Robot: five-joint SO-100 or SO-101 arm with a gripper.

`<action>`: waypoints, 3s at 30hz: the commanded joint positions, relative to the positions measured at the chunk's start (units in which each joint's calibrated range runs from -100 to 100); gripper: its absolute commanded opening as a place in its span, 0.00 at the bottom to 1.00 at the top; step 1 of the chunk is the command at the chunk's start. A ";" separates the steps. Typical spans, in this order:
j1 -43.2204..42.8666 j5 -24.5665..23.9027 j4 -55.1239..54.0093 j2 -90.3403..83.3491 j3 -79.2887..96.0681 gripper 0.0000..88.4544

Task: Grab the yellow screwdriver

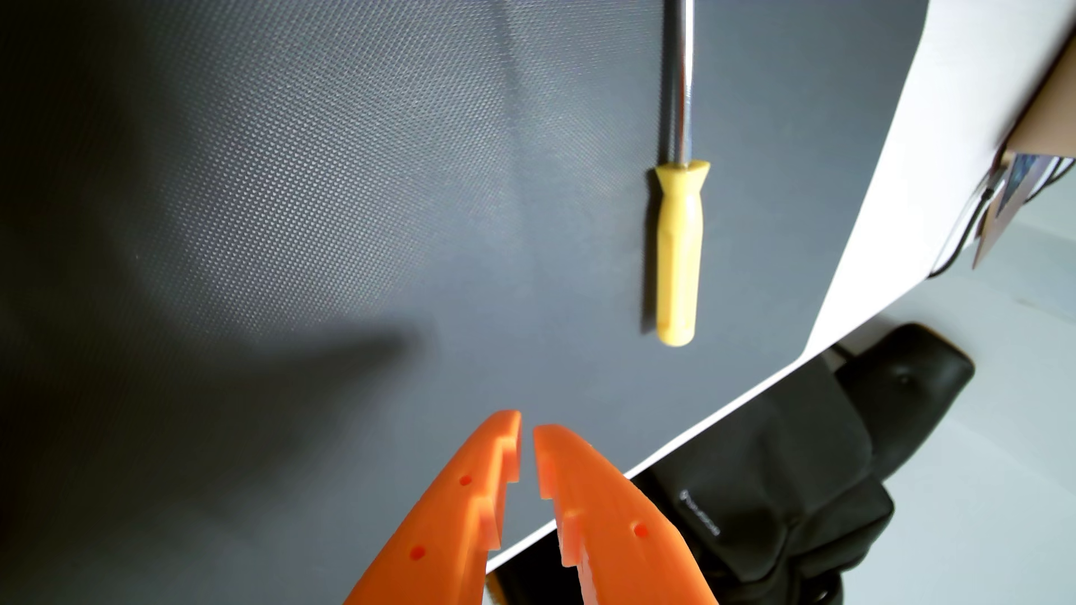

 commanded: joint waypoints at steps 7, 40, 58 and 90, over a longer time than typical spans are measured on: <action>0.21 0.99 -5.88 11.35 -6.69 0.01; -0.21 5.76 -5.45 57.63 -40.82 0.02; -0.37 6.07 -5.96 70.29 -52.44 0.02; -1.70 5.97 -3.71 74.70 -55.32 0.19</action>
